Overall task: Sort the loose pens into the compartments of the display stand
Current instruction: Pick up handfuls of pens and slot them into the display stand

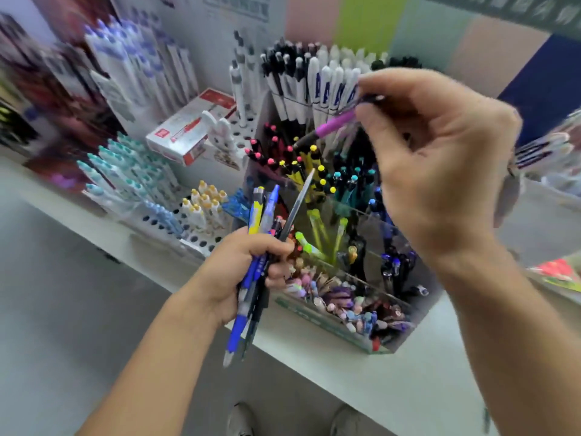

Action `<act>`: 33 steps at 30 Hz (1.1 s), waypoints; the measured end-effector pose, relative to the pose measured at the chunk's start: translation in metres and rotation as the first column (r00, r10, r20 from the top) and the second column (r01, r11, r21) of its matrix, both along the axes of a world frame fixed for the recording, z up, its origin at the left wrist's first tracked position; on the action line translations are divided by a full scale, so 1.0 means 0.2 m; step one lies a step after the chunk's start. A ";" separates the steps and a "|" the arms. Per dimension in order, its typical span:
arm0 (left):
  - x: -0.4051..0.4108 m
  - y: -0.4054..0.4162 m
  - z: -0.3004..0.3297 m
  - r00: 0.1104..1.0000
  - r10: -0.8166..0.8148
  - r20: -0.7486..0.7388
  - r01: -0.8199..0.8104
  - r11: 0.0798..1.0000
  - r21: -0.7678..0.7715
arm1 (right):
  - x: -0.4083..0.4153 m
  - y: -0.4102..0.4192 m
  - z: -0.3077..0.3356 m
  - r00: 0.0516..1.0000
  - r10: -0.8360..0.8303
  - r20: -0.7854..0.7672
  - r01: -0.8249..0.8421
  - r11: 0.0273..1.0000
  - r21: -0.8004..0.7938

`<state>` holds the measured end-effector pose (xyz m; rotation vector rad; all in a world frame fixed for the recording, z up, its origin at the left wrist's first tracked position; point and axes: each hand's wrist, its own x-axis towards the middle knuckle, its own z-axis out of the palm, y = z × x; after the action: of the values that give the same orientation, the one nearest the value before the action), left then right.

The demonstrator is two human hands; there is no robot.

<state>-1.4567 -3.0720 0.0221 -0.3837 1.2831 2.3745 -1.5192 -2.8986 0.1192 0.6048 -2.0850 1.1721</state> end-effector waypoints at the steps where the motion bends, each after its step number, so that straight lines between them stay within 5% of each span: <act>1: -0.01 -0.02 -0.01 1.000 -0.001 0.023 0.000 0.999 0.033 | -0.04 -0.05 -0.01 1.000 -0.001 -0.020 0.002 0.999 0.047; 6: -0.03 -0.07 -0.01 0.998 -0.019 0.063 0.012 0.993 0.119 | -0.15 -0.09 -0.03 0.993 -0.022 0.112 0.017 0.999 0.046; 11: -0.03 -0.09 0.00 0.994 0.092 0.063 -0.098 0.991 0.087 | -0.07 0.06 -0.07 0.969 -0.024 0.247 0.056 0.991 -0.123; 20: 0.04 -0.24 -0.01 0.962 0.267 0.055 -0.267 0.964 -0.009 | 0.23 0.15 -0.23 0.953 -0.124 0.278 0.117 0.992 0.042; 26: 0.03 -0.08 0.02 0.993 0.110 0.042 -0.114 0.990 0.088 | 0.23 0.33 -0.16 0.947 -0.220 0.233 0.264 0.947 -0.183; 33: -0.07 0.29 0.15 0.987 -0.155 -0.050 0.157 0.986 0.058 | 0.16 0.59 -0.02 0.944 -0.267 0.195 0.303 0.935 -0.186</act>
<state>-1.4709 -3.0140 0.0516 -0.2039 1.2089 2.2962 -1.4863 -2.7813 0.1160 0.0980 -2.0609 1.2869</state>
